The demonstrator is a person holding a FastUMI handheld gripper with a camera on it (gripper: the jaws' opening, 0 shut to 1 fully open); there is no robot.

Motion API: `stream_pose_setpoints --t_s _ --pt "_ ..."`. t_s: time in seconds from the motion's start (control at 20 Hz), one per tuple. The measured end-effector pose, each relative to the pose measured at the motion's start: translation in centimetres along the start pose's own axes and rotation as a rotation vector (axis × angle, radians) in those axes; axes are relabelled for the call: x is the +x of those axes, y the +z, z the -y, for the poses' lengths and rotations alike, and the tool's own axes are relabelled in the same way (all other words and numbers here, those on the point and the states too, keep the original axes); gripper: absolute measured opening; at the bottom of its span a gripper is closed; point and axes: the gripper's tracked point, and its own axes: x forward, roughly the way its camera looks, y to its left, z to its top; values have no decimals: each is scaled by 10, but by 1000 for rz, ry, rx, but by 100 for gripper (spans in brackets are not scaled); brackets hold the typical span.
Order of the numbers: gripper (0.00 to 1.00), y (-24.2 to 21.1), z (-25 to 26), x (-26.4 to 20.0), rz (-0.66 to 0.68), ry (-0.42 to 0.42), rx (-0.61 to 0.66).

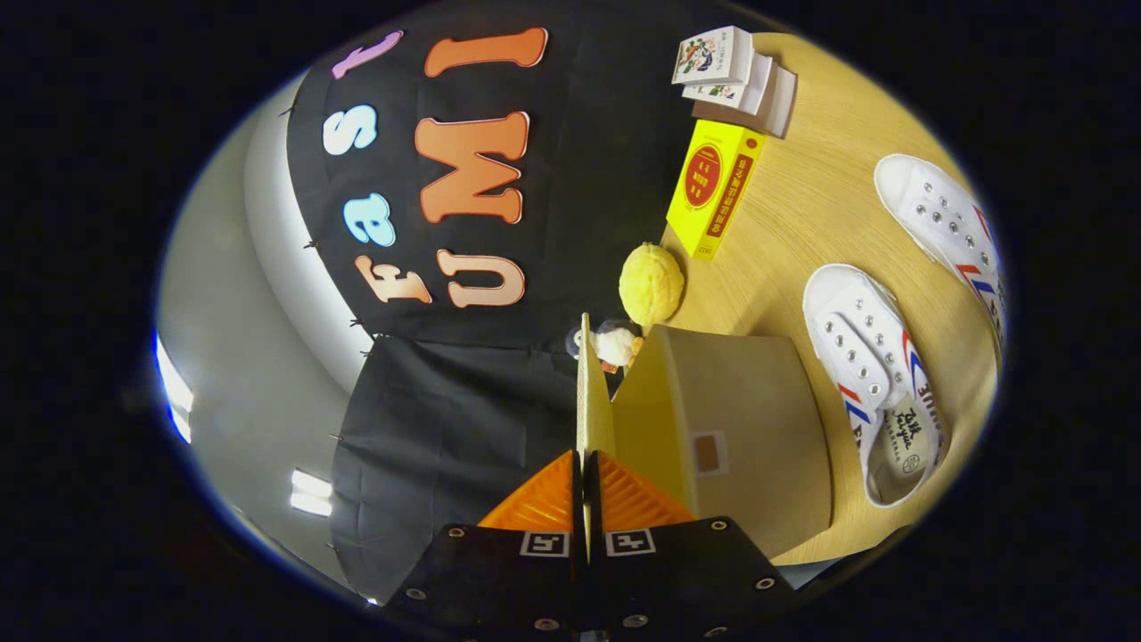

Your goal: Open the storage box then place both shoes into the box .Put the left shoe in first, then the right shoe, with the right side of both shoes facing outward in a uniform manner.

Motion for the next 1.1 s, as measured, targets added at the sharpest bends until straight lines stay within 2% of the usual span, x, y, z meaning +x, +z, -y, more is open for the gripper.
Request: stream_pose_setpoints --t_s 0.4,0.65,0.9,1.1 --pt "1 -17 -72 44 -30 59 -83" --pt "3 -49 -116 87 -83 82 -183" --pt "5 -89 -141 135 -154 57 -297" --pt "6 -121 -139 171 -201 20 -349"
